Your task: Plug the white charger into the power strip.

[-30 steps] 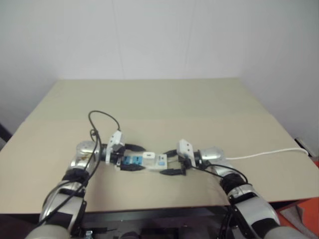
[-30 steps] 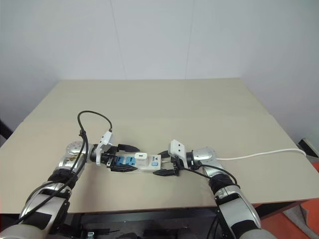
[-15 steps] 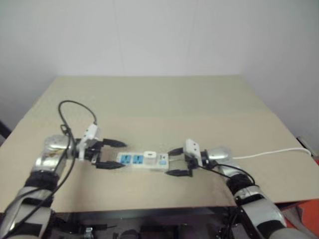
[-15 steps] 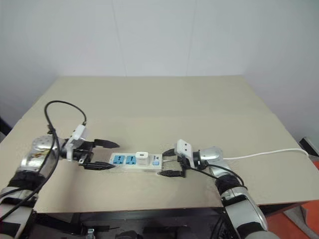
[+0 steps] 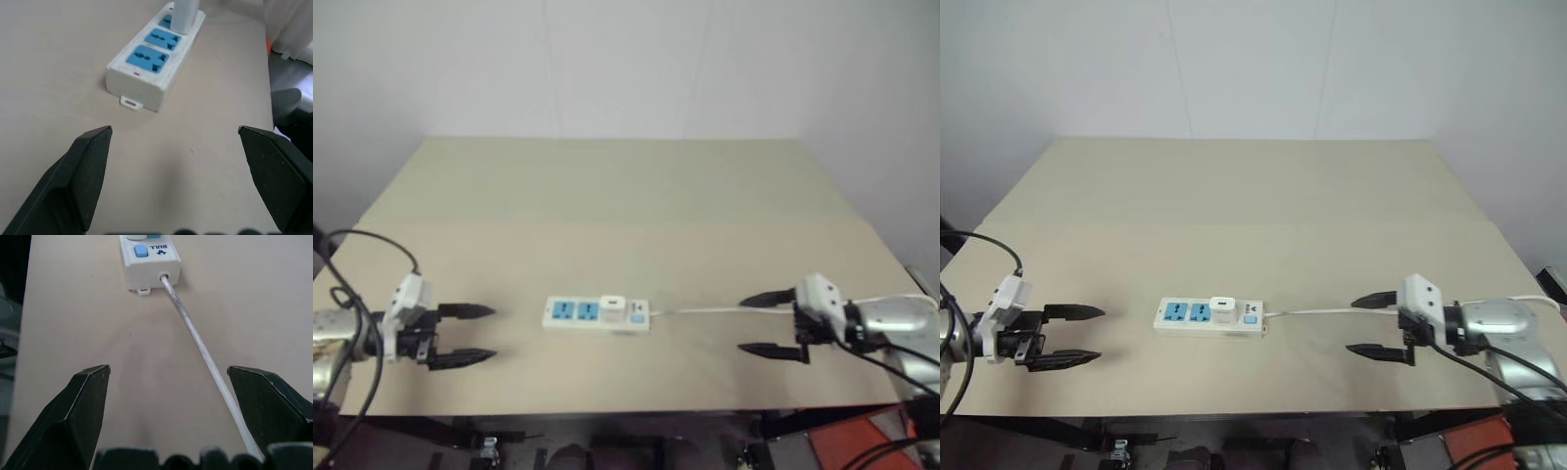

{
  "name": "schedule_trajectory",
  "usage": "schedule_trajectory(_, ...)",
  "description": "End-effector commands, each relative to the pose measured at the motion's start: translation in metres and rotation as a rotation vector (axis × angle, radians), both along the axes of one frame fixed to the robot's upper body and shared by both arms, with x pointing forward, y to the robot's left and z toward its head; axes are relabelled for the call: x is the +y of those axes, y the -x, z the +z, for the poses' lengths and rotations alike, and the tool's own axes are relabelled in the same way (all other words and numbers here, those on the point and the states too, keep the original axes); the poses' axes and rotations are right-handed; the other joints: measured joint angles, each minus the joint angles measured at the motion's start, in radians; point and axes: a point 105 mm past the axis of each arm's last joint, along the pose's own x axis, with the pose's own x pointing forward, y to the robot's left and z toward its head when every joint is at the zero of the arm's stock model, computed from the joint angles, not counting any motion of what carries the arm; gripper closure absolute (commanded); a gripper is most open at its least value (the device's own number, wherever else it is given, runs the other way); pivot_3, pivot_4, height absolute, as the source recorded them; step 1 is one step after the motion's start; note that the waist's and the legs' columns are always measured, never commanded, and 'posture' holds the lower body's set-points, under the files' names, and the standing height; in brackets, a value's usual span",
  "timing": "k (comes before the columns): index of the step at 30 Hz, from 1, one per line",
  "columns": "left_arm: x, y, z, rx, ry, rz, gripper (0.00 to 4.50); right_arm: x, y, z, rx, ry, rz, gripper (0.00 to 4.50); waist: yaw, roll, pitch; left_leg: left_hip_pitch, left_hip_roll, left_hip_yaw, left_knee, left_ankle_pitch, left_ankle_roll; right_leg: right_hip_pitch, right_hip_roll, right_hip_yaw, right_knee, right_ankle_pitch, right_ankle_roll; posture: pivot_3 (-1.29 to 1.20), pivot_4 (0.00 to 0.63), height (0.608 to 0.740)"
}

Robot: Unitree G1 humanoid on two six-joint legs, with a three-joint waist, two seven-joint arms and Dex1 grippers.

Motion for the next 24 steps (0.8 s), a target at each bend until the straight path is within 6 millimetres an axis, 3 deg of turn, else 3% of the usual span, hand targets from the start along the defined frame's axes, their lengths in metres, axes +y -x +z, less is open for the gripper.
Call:
schedule_trajectory(1, -0.001, 0.001, 0.017, -0.055, 0.001, 0.007, 0.00, -0.007, 0.010, 0.024, -0.055, -0.014, -0.023, 0.02, 0.001, 0.000, 0.001, 0.001, 0.000, 0.001, 0.000, 0.000, 0.000, 0.001, 0.000, 0.000, 0.000, -0.001, 0.001, 0.00, 0.150, 0.740)
schedule_trajectory(11, -0.013, -0.002, 0.013, -0.038, 0.006, 0.008, 0.00, -0.012, 0.022, 0.025, -0.043, -0.027, -0.110, 0.02, -0.001, -0.002, 0.002, 0.004, 0.000, 0.006, 0.000, 0.000, 0.000, 0.002, 0.000, 0.002, 0.001, -0.002, 0.003, 0.00, 0.150, 0.740)
schedule_trajectory(24, -0.013, -0.006, 0.016, -0.039, -0.009, 0.011, 0.00, -0.014, 0.030, 0.023, -0.051, -0.028, -0.124, 0.02, 0.001, -0.002, 0.002, 0.004, 0.000, 0.007, 0.000, 0.000, 0.000, 0.003, 0.001, 0.002, 0.001, 0.000, 0.001, 0.00, 0.150, 0.740)
